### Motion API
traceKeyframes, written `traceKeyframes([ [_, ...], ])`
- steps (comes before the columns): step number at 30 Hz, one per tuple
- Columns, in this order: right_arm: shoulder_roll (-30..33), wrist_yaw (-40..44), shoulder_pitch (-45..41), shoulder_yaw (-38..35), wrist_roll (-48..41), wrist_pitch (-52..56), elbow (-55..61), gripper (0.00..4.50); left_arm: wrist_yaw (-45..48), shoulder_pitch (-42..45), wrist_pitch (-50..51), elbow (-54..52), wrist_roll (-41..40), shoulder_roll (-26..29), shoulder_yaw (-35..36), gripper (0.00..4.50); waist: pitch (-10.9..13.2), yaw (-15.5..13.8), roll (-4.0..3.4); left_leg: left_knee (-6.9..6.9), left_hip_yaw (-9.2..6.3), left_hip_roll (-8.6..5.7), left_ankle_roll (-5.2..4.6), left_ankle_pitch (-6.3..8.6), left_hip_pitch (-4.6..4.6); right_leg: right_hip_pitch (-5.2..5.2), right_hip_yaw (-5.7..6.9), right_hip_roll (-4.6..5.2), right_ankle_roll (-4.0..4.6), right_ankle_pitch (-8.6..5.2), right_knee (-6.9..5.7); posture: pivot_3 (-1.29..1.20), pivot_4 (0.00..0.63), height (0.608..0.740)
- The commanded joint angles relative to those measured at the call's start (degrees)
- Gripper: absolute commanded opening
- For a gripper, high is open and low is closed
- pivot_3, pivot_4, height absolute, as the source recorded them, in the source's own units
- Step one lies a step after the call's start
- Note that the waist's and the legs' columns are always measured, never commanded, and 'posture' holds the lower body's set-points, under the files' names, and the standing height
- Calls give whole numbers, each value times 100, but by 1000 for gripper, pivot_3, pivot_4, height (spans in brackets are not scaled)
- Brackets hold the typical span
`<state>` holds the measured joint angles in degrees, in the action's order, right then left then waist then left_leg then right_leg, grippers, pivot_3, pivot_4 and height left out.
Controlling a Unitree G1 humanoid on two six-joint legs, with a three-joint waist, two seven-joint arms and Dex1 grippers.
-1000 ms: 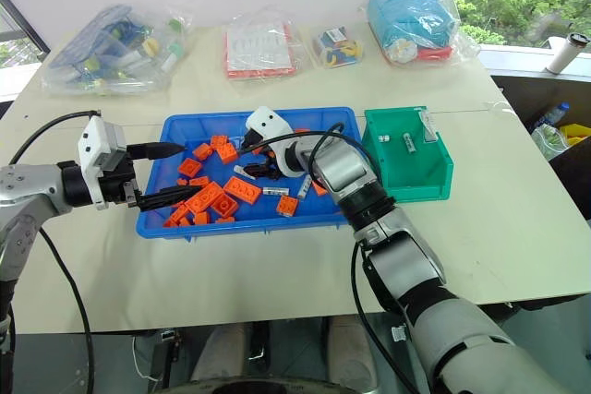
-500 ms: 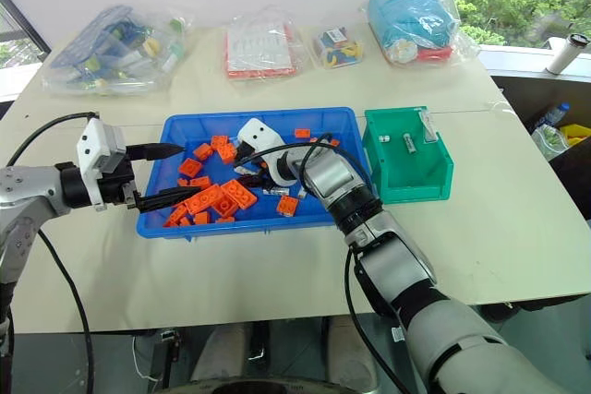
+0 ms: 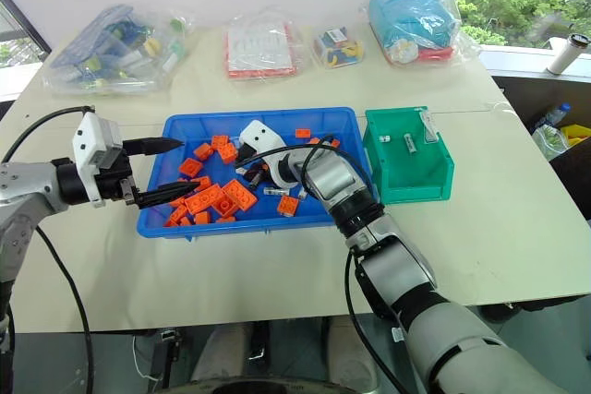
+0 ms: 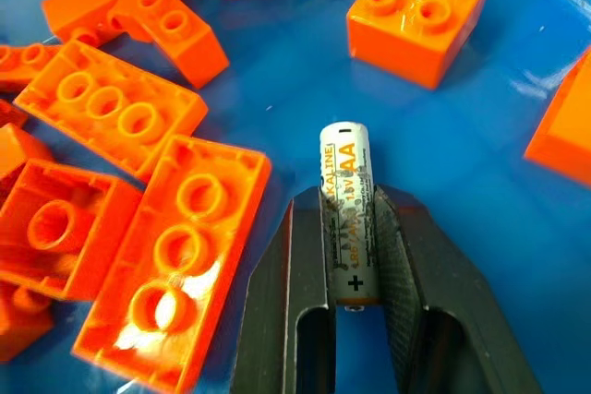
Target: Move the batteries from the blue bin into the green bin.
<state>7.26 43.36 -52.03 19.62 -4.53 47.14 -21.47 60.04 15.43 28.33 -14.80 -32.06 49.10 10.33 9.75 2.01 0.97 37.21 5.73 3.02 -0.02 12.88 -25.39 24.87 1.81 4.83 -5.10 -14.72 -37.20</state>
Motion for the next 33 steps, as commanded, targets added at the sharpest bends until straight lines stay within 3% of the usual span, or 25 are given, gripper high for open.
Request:
traceKeyframes([
  [1, 567, 10, -216, -938, -510, 890, 1392, 114, 68, 107, 24, -330, -145, -92, -181, 4500, 1, -29, 0, 2, 0, -2, 0, 0, -2, 1, 0, 2, 0, 0, 0, 0, 150, 737],
  [6, 2015, -100, -193, -2375, -1026, 2316, 2563, 114, 70, 298, -10, -262, -125, -315, -439, 4500, 0, -149, 0, 1, 0, -5, 0, 0, 1, 0, 4, 7, 0, 0, 2, 0, 150, 737],
  [10, 3122, -196, 360, -3026, -1165, 2894, 3115, 114, 149, 435, -116, -44, -42, -401, -570, 4500, -1, -146, 2, 1, 1, -10, -2, 1, 1, -4, 4, 12, 1, -1, 10, 0, 150, 737],
  [17, 3492, -521, 1497, -3406, -1374, 3190, 3742, 114, 223, 831, -341, 401, 157, -555, -742, 4500, 0, -77, -1, -3, 0, -2, -3, 1, 12, -2, -3, -5, 1, -1, 4, 0, 150, 737],
  [24, 3651, -596, 1450, -2985, -1365, 2436, 3443, 3483, 261, 917, -277, 337, 131, -564, -727, 4500, 0, -126, 0, 3, -1, -4, -3, 1, 4, -3, -4, -5, 0, -1, 9, 0, 150, 737],
  [30, 3149, -145, 763, -2161, -1909, 2068, 3809, 3483, 199, 820, -237, 232, 90, -464, -576, 4500, 0, -84, -1, 1, -2, 2, -3, 1, 7, -2, -5, -11, 0, -1, 8, 0, 150, 737],
  [33, 2866, 173, 551, -1079, -1737, 1499, 3800, 3483, 106, 704, -201, 84, 99, -408, -503, 4500, 1, -108, -1, -2, -8, 2, -3, 1, 5, -2, -2, -13, 1, -1, 7, 0, 150, 737],
])
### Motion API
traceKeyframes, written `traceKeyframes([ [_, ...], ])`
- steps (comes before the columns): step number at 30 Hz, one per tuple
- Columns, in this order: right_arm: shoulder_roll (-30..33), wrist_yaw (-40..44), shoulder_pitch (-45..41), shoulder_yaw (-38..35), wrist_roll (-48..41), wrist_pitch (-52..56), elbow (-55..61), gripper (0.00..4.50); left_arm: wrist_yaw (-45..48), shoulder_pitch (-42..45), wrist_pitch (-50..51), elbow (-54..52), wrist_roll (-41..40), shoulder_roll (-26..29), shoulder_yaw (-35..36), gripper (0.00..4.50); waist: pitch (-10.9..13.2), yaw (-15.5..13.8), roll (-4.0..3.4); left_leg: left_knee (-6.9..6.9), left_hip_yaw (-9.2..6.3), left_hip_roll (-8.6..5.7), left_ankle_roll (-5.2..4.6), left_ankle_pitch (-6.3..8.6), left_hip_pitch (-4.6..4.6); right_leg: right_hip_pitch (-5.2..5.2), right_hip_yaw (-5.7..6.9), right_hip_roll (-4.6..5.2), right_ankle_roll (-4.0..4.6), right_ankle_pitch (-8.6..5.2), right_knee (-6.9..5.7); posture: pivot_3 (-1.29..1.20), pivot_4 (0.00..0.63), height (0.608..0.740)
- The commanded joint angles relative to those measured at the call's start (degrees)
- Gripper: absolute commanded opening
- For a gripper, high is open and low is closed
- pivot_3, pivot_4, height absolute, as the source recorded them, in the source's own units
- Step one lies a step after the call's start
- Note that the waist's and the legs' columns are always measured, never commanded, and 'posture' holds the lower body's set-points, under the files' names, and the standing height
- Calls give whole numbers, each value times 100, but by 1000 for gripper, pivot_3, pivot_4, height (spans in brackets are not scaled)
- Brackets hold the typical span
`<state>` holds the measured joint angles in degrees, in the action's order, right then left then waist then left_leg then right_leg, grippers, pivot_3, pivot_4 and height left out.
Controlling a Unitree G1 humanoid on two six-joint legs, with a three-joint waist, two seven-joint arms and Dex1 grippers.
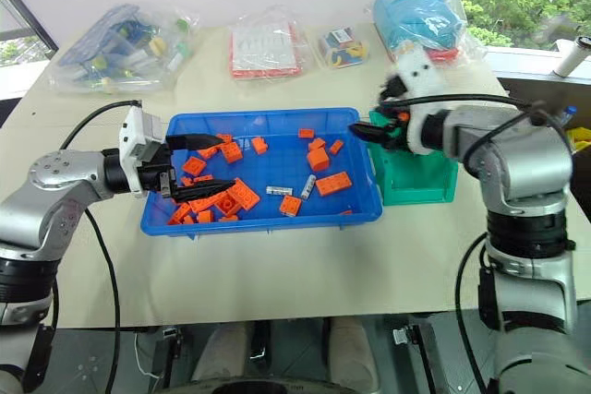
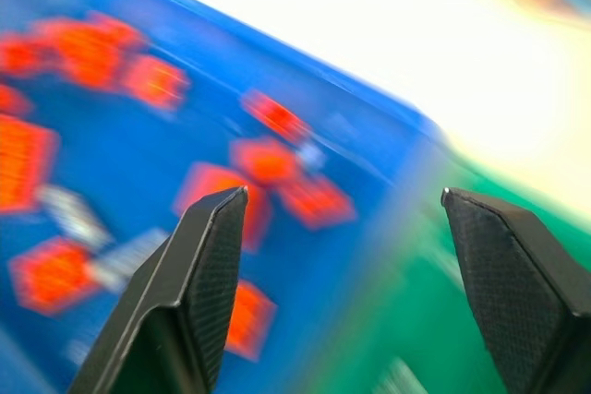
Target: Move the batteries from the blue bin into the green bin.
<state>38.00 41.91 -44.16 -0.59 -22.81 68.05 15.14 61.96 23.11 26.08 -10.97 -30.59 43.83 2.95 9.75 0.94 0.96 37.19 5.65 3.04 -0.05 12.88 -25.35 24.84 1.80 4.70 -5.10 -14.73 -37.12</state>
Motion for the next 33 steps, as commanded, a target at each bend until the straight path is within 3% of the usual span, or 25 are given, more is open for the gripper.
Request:
traceKeyframes([
  [1, -280, 361, -298, 1276, 229, -787, 39, 3483, -128, -98, 20, -332, -21, 134, 253, 4500, 0, 0, 0, 2, 2, -1, 0, 0, 0, 0, -1, 1, 0, 0, 0, 0, 150, 737],
  [5, -453, 614, -510, 2471, 880, -1629, -516, 3483, -250, -239, 33, -445, -38, 172, 349, 4500, 0, -32, 0, 9, 1, -2, 0, 0, -2, -1, 0, 2, 0, 0, -1, 0, 150, 737],
  [9, -686, 768, -599, 3065, 1318, -2216, -1088, 3483, -352, -364, 78, -609, -85, 212, 444, 4500, 0, -29, 3, 18, 1, -4, 0, 0, -7, -3, 1, 5, 0, 0, 0, 0, 150, 737],
  [20, -1252, 954, -604, 3482, 2139, -3118, -2318, 3483, -497, -658, 196, -909, -179, 303, 709, 4500, 0, -21, 3, 15, 1, -2, 1, 0, -3, -3, 2, 3, -1, 1, -4, 0, 150, 737],
  [23, -1339, 1009, -567, 3436, 2255, -3254, -2444, 2709, -519, -650, 199, -928, -189, 300, 698, 4500, 0, -17, 4, 15, 2, -2, 1, -1, -2, -4, 2, 4, -1, 1, -4, 0, 150, 737],
  [29, -1437, 1128, -527, 3045, 2021, -2731, -2123, 113, -461, -447, 143, -749, -164, 257, 587, 4500, 0, -15, 4, 15, 2, -2, 1, -1, -2, -4, 2, 4, -1, 1, -5, 0, 150, 737],
  [33, -1494, 1061, -690, 1990, 1311, -1654, -1586, 113, -375, -238, 60, -528, -104, 167, 419, 4500, 0, -25, 4, 16, 1, -2, 2, -1, -3, -4, 2, 4, -1, 1, -6, 0, 150, 737],
])
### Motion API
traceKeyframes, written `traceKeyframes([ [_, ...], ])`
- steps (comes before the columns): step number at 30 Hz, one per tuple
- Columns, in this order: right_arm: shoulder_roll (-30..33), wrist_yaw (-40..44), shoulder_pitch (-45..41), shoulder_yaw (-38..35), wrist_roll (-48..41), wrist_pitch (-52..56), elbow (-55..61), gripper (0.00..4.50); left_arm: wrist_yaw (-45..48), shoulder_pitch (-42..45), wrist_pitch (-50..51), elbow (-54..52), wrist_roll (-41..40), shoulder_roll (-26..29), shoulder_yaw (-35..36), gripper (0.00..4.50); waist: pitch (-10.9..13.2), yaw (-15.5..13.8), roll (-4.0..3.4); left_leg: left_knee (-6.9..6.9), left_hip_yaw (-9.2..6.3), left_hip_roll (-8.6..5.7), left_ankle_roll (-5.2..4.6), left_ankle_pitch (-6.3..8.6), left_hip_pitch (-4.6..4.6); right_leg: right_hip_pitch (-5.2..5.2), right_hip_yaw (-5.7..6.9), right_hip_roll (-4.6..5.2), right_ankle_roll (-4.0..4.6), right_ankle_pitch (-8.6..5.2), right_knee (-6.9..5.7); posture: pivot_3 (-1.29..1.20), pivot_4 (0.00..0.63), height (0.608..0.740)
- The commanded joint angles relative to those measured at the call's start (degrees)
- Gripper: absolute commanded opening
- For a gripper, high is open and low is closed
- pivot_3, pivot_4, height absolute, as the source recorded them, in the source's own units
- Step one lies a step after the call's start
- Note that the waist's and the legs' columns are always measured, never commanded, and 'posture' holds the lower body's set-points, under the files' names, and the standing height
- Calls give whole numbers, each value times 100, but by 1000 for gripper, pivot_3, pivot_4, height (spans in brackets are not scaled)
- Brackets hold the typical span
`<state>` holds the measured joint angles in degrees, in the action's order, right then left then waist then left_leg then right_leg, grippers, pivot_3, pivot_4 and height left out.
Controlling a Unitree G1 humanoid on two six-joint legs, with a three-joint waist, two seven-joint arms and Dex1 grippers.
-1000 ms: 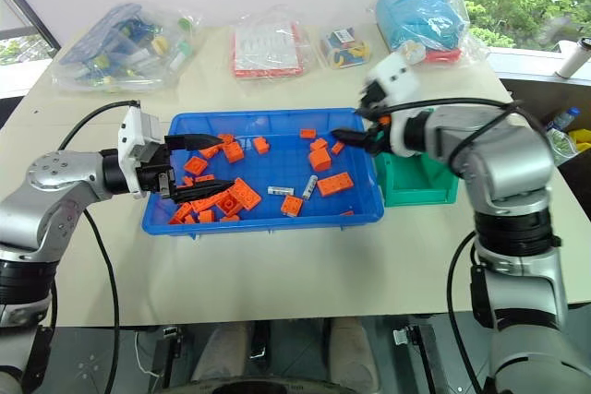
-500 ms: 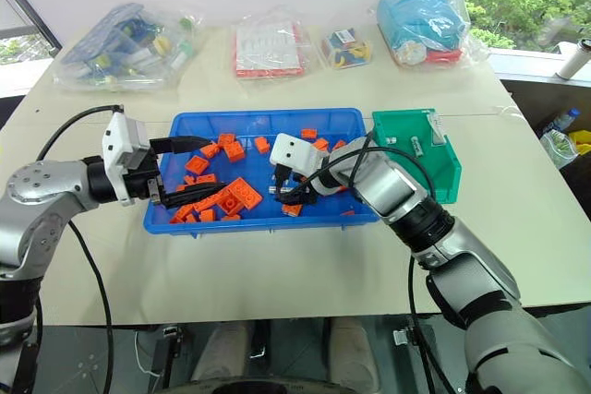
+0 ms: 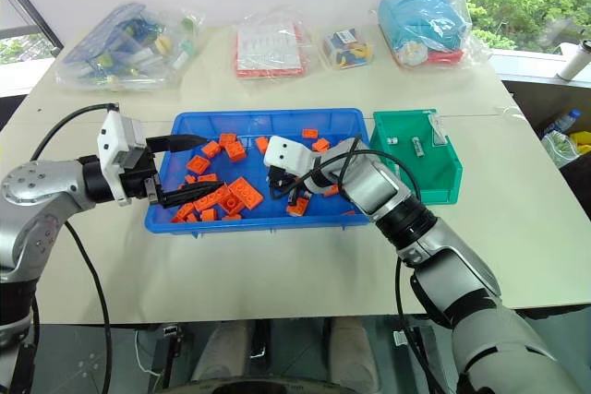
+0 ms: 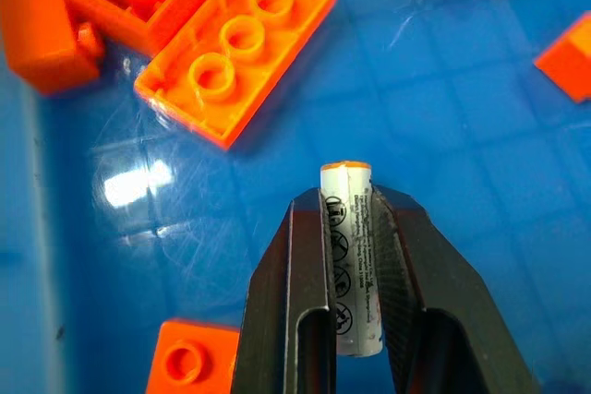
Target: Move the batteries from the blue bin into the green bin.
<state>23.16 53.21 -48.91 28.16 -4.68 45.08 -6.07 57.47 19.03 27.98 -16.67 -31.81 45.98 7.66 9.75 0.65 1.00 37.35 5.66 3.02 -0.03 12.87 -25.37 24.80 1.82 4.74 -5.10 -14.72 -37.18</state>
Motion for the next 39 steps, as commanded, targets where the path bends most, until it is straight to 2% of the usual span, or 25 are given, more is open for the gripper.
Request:
traceKeyframes([
  [1, 9, -115, -258, -1105, -614, 811, 623, 113, 84, 207, -139, 70, 24, -66, -89, 4500, 0, -3, 0, 0, 0, 0, 0, 0, 0, 0, 0, 0, 0, 0, 0, 0, 150, 737],
  [5, 780, -265, -289, -2348, -965, 1324, 759, 113, 172, 388, -174, 222, 75, -179, -286, 4500, 0, -40, 0, 2, 0, -1, 0, 0, 0, -3, 1, 2, 0, 0, 1, 0, 150, 737],
  [10, 1731, -460, 131, -3131, -1116, 1765, 951, 113, 285, 560, -241, 422, 119, -240, -415, 4500, 0, -89, 1, -2, 2, -5, -1, 1, 2, -5, 1, 5, 0, 0, 9, 0, 150, 737],
  [13, 1981, -649, 355, -3466, -1203, 1973, 1003, 113, 352, 645, -267, 508, 146, -283, -470, 4500, 0, -56, 0, -5, 2, -3, -1, 1, 4, -3, 0, 3, 1, 0, 7, 0, 150, 737],
  [15, 1998, -767, 497, -3666, -1331, 2186, 1070, 1153, 394, 710, -282, 562, 173, -320, -525, 4500, 0, -12, 0, -6, 2, -3, -1, 1, 4, -3, 0, 2, 1, 0, 6, 0, 150, 737],
  [17, 2058, -790, 662, -3612, -1360, 2135, 1171, 1875, 430, 779, -292, 611, 200, -351, -566, 4500, 0, 12, 0, -7, 1, -3, -1, 0, 4, -3, 0, 2, 0, 0, 5, 0, 150, 737],
  [18, 2066, -838, 696, -3570, -1339, 2073, 1175, 2488, 447, 818, -292, 634, 200, -361, -581, 4500, 0, 12, 0, -7, 1, -3, -1, 0, 5, -3, 0, 1, 0, 0, 5, 0, 150, 737],
  [21, 2065, -916, 609, -3463, -1318, 1887, 1141, 3932, 487, 899, -281, 670, 187, -365, -598, 4500, 0, 12, 0, -7, 0, -3, -1, 0, 4, -3, 0, 1, 0, 0, 5, 0, 150, 737],
  [25, 1924, -928, 320, -3378, -1487, 1805, 1174, 3932, 521, 925, -267, 669, 183, -353, -588, 4500, 1, 11, -1, -6, 0, -3, -1, 0, 4, -3, 0, 1, 0, 0, 5, 0, 150, 737],
  [29, 1596, -682, 343, -2606, -1705, 1773, 1669, 3932, 490, 877, -276, 637, 200, -343, -551, 4500, 1, 21, -1, -7, -2, -1, -1, 1, 4, -3, 0, -1, 0, 0, 5, 0, 150, 737],
  [33, 1558, -476, 524, -1736, -1450, 1281, 1727, 3932, 417, 782, -224, 503, 172, -315, -490, 4500, 1, -9, -1, -6, -3, -2, -1, 1, 2, -3, 0, -1, -1, 0, 6, 0, 150, 737],
  [39, 1439, -259, 558, -1045, -1278, 941, 1409, 3932, 282, 579, -161, 317, 112, -209, -312, 4500, 1, -5, 0, 6, -4, -4, -2, 1, -2, -5, 1, 3, -1, 0, 5, 0, 150, 737],
])
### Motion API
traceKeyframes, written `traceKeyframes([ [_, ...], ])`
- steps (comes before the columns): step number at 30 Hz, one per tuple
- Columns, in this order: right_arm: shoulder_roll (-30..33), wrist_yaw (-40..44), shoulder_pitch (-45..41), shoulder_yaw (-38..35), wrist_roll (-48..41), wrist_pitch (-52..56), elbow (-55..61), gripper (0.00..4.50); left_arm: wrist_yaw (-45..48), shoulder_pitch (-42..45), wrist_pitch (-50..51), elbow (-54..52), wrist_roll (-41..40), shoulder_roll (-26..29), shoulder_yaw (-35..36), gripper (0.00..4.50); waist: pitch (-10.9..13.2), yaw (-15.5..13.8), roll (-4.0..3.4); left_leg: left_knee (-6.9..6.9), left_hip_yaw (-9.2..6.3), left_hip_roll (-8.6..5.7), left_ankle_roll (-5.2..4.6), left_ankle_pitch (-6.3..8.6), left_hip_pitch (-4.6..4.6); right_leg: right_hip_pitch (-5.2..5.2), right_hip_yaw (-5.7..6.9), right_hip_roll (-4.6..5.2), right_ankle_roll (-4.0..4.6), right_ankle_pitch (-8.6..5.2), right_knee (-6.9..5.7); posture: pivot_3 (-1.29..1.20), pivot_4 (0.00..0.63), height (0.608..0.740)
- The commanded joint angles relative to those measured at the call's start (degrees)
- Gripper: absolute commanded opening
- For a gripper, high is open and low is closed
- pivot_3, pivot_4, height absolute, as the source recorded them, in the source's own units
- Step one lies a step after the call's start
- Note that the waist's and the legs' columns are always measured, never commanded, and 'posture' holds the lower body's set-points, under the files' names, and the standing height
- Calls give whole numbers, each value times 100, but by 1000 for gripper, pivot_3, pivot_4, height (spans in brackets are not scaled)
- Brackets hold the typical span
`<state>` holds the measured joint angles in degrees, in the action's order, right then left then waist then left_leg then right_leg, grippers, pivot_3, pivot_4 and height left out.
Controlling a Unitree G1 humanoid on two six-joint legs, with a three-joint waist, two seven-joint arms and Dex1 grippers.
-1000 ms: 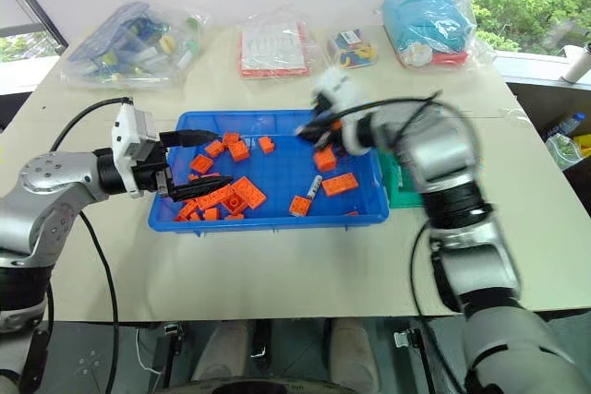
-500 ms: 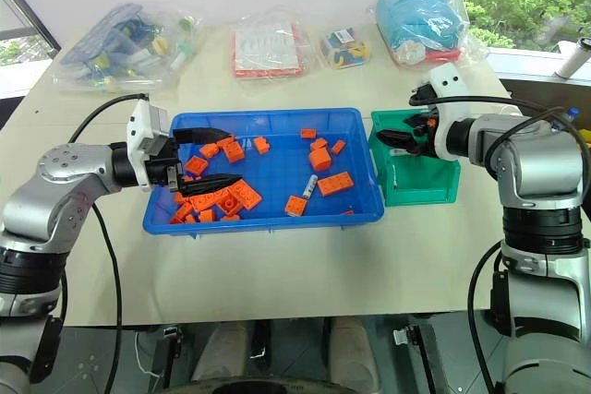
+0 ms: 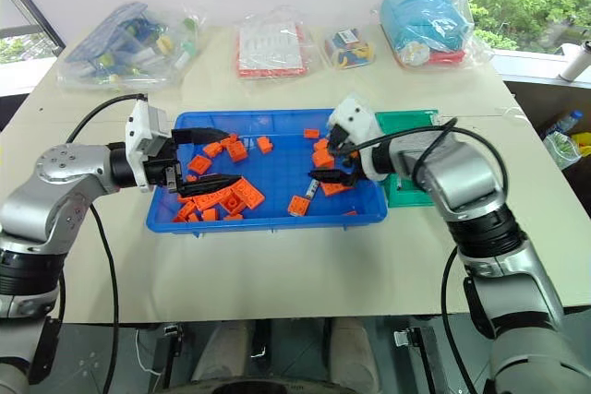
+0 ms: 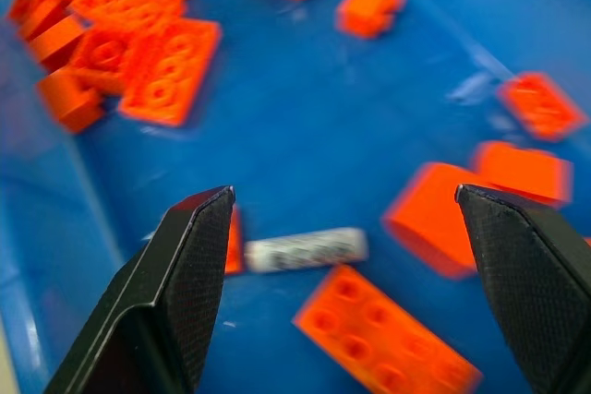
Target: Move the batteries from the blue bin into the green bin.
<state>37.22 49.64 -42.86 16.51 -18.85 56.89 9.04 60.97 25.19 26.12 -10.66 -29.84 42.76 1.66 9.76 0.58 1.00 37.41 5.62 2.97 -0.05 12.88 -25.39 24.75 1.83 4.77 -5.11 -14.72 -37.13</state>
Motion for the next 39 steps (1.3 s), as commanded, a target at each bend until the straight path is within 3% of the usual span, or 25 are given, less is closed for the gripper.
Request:
traceKeyframes([
  [1, 30, 117, -52, 162, 170, -284, -169, 3932, -91, -74, 34, -320, -98, 126, 314, 4500, 0, 3, 0, 0, 0, 0, 0, 0, 0, 0, 0, 0, 0, 0, 0, 0, 150, 737],
  [11, 7, 260, 160, 357, 314, -462, -248, 3932, -291, -413, 143, -656, -174, 199, 498, 4500, 0, 2, 0, -1, 0, 1, 0, 0, 1, -1, 1, -1, 0, 0, -1, 0, 150, 737],
  [39, -387, 297, 291, 655, 988, -1193, -1218, 3932, -230, -166, 81, -499, -112, 180, 461, 4500, -2, 3, 4, 0, -1, 1, 0, 0, 7, -7, 1, -2, 0, 0, -1, 0, 150, 737],
])
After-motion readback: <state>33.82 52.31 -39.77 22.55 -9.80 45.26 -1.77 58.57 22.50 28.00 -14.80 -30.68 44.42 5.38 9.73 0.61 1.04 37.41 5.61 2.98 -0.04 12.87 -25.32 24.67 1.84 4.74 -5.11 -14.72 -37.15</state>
